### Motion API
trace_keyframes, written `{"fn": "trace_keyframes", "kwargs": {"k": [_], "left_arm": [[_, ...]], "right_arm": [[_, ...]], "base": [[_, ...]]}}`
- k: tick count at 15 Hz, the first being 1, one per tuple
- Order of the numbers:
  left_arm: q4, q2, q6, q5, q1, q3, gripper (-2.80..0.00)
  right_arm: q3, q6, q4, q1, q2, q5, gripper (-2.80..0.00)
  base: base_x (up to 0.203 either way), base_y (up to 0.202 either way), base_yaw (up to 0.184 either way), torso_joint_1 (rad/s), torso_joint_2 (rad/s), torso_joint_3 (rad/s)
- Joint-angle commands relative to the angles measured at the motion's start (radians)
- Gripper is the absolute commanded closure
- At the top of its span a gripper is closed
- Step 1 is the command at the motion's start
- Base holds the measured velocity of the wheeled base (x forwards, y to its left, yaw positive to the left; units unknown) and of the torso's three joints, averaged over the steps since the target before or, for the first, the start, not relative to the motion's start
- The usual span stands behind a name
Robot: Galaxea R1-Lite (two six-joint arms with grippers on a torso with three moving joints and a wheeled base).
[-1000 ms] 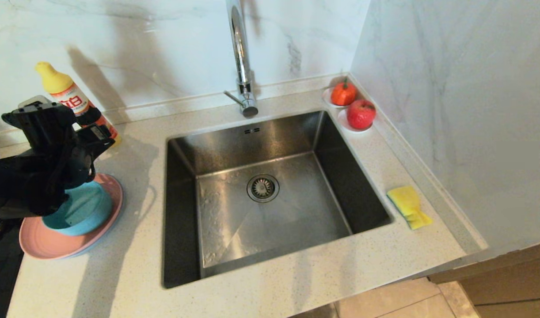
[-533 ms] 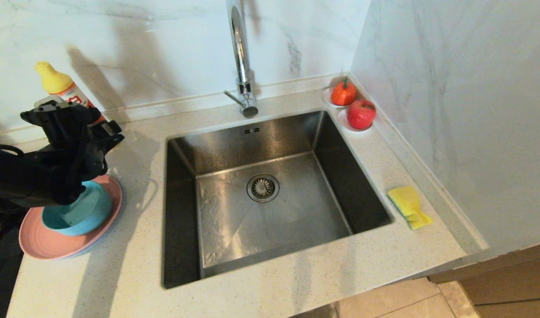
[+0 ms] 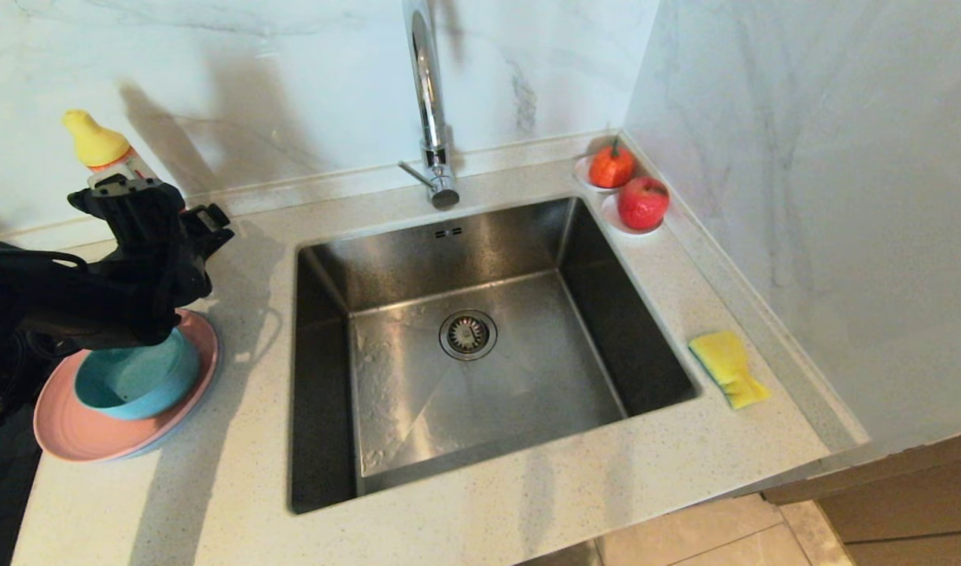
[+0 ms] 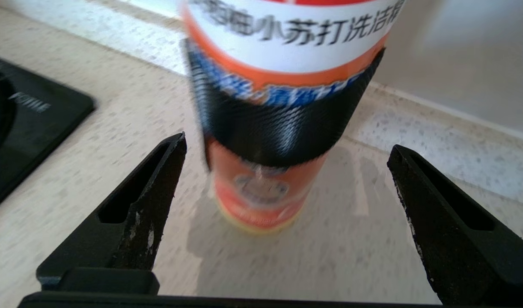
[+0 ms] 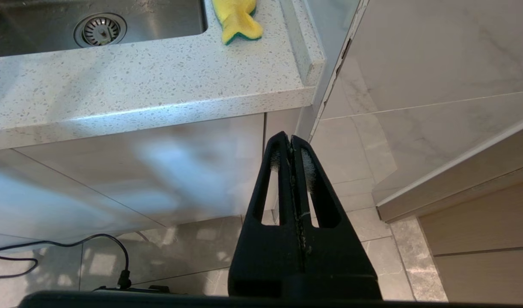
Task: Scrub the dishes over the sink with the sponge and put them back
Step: Grab the dish soap
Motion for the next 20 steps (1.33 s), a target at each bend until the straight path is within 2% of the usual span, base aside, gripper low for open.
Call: {"fn": "trace_keyframes", "kwargs": {"k": [1, 11, 16, 17, 20], "left_arm": [[-0.005, 0.053, 0.008, 0.004, 0.001, -0.06, -2.8], [0.011, 0.211, 0.078, -0.001, 0.005, -0.333, -2.8], [0.035, 0.226, 0.081, -0.001, 0.008, -0.374, -2.8], [0.04, 0.226, 0.081, 0.002, 0.008, -0.38, 0.0], [0.042, 0.226, 0.081, 0.002, 0.009, -0.391, 0.0]], "right_arm": [[0.0, 0.0, -0.001, 0.0, 0.0, 0.0, 0.0], [0.0, 0.0, -0.001, 0.0, 0.0, 0.0, 0.0], [0.0, 0.0, -0.001, 0.0, 0.0, 0.0, 0.0], [0.0, 0.0, -0.001, 0.0, 0.0, 0.0, 0.0], [0.0, 0.0, -0.001, 0.0, 0.0, 0.0, 0.0]], "base": [[0.0, 0.0, 0.0, 0.0, 0.0, 0.0], [0.0, 0.0, 0.0, 0.0, 0.0, 0.0], [0.0, 0.0, 0.0, 0.0, 0.0, 0.0], [0.0, 0.0, 0.0, 0.0, 0.0, 0.0], [0.0, 0.0, 0.0, 0.0, 0.0, 0.0]]}}
